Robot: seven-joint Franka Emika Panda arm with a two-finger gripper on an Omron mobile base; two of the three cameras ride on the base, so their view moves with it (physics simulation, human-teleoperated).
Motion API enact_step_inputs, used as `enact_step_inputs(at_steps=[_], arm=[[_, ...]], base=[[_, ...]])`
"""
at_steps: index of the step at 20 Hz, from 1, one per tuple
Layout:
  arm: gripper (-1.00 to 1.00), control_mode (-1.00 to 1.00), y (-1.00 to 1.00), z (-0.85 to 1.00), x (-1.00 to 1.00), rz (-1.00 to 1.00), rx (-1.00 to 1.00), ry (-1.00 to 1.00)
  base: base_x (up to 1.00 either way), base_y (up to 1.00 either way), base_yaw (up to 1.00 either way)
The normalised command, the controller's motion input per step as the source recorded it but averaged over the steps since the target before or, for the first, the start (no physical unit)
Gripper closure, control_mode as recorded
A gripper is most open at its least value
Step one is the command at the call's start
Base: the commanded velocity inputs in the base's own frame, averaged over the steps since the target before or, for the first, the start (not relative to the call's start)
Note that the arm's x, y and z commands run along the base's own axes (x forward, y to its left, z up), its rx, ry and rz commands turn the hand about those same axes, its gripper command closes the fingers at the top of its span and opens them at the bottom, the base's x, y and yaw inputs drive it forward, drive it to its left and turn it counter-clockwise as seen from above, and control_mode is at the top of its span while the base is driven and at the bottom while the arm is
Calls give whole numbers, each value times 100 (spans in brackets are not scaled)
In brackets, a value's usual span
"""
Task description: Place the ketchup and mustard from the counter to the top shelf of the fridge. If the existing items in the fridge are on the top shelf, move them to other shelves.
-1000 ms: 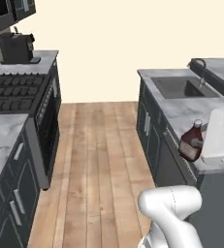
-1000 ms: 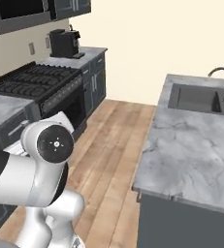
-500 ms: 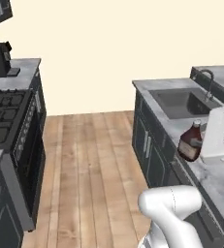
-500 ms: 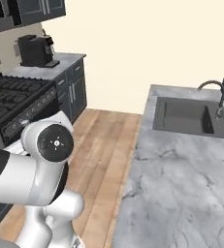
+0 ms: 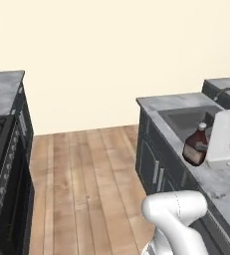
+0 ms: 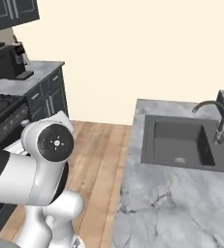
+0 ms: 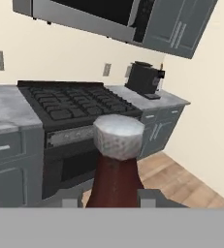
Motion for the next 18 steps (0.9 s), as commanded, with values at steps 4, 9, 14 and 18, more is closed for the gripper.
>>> enact_step_inputs(at_steps=[4,9,14,18], arm=[[100,100,0,0,0,0,0,0],[100,100,0,0,0,0,0,0],[100,100,0,0,0,0,0,0],[100,100,0,0,0,0,0,0]], base=[[100,56,-1],[100,46,-3],[100,20,-6],[100,1,-5]])
